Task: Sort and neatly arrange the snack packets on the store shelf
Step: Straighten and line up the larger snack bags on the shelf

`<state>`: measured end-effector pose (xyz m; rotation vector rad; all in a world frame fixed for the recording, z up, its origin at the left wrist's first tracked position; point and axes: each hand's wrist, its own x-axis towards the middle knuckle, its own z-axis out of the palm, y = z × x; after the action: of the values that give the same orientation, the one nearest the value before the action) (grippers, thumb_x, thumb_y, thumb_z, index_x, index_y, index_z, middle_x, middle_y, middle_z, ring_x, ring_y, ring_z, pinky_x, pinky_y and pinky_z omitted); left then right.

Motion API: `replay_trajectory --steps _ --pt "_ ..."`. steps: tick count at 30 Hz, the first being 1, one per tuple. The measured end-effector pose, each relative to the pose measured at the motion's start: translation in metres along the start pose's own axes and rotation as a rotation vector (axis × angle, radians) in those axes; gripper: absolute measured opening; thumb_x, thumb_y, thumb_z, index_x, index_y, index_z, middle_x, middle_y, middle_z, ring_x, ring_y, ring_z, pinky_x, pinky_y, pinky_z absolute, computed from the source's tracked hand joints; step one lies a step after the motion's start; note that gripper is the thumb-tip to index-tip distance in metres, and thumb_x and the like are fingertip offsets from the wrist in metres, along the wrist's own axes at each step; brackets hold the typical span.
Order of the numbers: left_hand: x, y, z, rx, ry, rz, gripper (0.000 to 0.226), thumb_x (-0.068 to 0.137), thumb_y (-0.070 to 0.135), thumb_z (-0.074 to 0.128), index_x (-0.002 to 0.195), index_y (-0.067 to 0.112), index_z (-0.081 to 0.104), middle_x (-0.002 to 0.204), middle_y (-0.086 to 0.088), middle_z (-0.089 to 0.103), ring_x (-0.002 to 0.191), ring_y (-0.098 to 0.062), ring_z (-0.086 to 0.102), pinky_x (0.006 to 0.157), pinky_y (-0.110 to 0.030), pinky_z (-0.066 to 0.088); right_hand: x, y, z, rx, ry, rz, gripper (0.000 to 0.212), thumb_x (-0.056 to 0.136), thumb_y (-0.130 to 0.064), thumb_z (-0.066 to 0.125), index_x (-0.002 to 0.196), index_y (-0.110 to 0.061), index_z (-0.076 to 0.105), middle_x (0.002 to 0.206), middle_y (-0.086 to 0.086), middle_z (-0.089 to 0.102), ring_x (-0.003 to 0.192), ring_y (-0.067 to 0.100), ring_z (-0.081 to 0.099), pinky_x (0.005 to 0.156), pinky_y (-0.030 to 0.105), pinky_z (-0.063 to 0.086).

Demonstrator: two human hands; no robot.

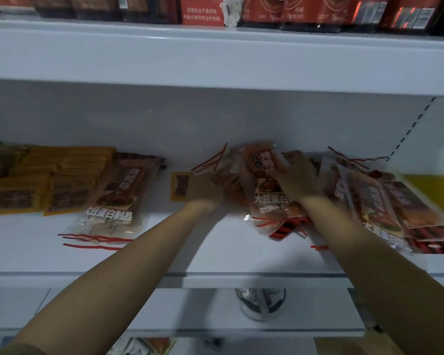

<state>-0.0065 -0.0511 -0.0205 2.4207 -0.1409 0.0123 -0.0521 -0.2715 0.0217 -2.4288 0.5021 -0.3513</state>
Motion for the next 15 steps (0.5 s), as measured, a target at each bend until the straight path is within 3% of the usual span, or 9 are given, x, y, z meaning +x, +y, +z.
replay_trajectory --steps 2,4,6,10,15 --pt "0.007 -0.021 -0.007 0.148 0.067 -0.043 0.043 0.089 0.040 0.057 0.121 0.013 0.064 0.127 -0.015 0.062 0.121 -0.034 0.057 0.093 -0.031 0.042 -0.002 -0.005 0.006 -0.134 0.017 -0.009 0.060 0.090 -0.056 0.059 0.134 -0.016 0.052 0.134 0.018 0.058 0.129 0.042 0.049 0.109 0.053 0.038" --pt "0.010 -0.040 -0.010 0.317 -0.012 -0.108 0.062 0.086 0.044 0.064 0.139 0.016 0.048 0.143 -0.014 0.045 0.128 -0.038 0.049 0.101 -0.041 0.042 -0.006 -0.010 0.011 -0.274 0.119 -0.092 0.046 0.096 -0.047 0.055 0.133 -0.018 0.053 0.136 0.019 0.050 0.129 0.044 0.043 0.106 0.054 0.036" --pt "0.010 -0.048 -0.010 0.382 -0.055 -0.101 0.069 0.088 0.046 0.067 0.144 0.017 0.039 0.147 -0.011 0.039 0.130 -0.039 0.047 0.102 -0.045 0.043 -0.010 -0.023 0.016 -0.375 0.227 -0.251 0.037 0.097 -0.036 0.055 0.129 -0.018 0.056 0.136 0.016 0.048 0.127 0.042 0.042 0.099 0.053 0.039" --pt "0.011 -0.056 -0.016 0.458 0.023 0.079 0.030 0.103 0.018 0.047 0.131 0.012 0.054 0.129 -0.016 0.060 0.119 -0.039 0.058 0.094 -0.044 0.049 -0.017 -0.058 0.033 -0.467 0.172 -0.478 0.028 0.100 -0.033 0.049 0.117 -0.015 0.060 0.124 0.014 0.054 0.117 0.039 0.045 0.091 0.051 0.041" --pt "0.010 -0.078 -0.060 0.286 0.155 0.222 0.019 0.093 0.010 0.058 0.106 0.010 0.072 0.104 -0.018 0.072 0.099 -0.040 0.067 0.081 -0.045 0.052 -0.025 -0.094 0.069 -0.243 -0.011 -0.637 0.020 0.091 -0.027 0.048 0.100 -0.020 0.064 0.099 0.008 0.068 0.098 0.035 0.060 0.087 0.044 0.044"
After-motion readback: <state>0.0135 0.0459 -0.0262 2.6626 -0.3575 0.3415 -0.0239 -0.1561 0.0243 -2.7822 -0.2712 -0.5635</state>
